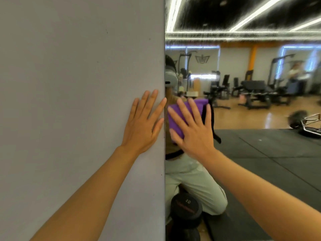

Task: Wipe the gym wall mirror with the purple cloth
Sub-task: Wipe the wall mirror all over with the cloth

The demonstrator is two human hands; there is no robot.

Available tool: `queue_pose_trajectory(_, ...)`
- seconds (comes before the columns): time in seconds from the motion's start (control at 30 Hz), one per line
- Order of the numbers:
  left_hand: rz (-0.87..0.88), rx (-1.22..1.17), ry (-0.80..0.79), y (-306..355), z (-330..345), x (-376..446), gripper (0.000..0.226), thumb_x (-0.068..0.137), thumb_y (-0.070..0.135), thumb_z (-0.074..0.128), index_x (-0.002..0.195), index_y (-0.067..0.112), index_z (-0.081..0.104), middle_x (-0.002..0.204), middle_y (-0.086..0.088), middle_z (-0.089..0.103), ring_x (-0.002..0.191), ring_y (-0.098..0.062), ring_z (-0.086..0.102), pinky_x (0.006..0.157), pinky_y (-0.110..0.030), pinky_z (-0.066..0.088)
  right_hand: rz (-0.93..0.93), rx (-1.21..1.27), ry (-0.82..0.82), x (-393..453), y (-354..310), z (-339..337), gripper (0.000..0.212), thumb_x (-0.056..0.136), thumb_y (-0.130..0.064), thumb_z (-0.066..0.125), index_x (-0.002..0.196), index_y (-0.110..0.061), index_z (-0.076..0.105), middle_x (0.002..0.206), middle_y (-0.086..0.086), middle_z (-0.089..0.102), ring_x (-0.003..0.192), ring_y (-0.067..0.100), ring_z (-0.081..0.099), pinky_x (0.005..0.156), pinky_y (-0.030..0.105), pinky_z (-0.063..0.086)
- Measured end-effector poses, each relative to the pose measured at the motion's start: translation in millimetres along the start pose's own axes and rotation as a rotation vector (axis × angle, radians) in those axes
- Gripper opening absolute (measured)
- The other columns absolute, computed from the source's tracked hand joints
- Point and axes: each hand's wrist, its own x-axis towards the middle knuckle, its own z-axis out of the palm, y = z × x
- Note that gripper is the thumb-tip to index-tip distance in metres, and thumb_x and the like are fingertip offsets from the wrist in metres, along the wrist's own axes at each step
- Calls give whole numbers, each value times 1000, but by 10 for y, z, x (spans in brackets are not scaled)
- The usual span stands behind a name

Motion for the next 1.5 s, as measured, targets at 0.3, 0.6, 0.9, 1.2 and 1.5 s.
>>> queue_pose_trajectory(0.3, -71, 32, 16, 151, 85, -128, 57, 106, 35, 40, 159, 17, 28, 166, -14, 19, 154, -32, 13, 125, -49, 9, 41, -3, -65, -880, -335, 162, 66, 101, -51, 44, 160, -29, 24, 168, 4, 17, 155, 34, 11, 119, 66, 7)
queue_pose_trajectory(0.6, -193, 91, 40, 356, 243, -171, 59, 109, 39, 31, 161, 20, 10, 168, -12, 14, 154, -34, 10, 124, -52, 6, -63, -70, -216, -1419, -362, 163, 68, 97, -56, 40, 158, -35, 19, 165, 0, 20, 156, 27, -2, 123, 56, -5)
queue_pose_trajectory(0.9, -255, 78, 72, 487, 309, -171, 55, 109, 31, 28, 161, 17, 15, 168, -11, 10, 155, -30, 7, 123, -50, -4, 174, -60, 20, -58, 223, -5, 60, 106, -54, 28, 157, -21, 35, 164, 10, 25, 152, 36, 20, 120, 66, 10)
queue_pose_trajectory(1.2, -195, 43, 73, 883, 404, -231, 54, 107, 28, 35, 159, 13, 26, 167, -11, 19, 155, -26, 12, 125, -44, -7, 80, -46, -165, -1701, 95, 137, 62, 106, -55, 25, 162, -30, 12, 170, 0, 2, 156, 31, 4, 121, 62, 2)
queue_pose_trajectory(1.5, -142, 23, 42, 1015, 459, -217, 55, 104, 22, 43, 157, 11, 31, 166, -14, 21, 154, -29, 14, 126, -43, 0, 207, -24, -62, -525, 614, -110, 62, 106, -56, 23, 159, -23, 25, 166, 9, 17, 153, 36, 16, 119, 66, 10)
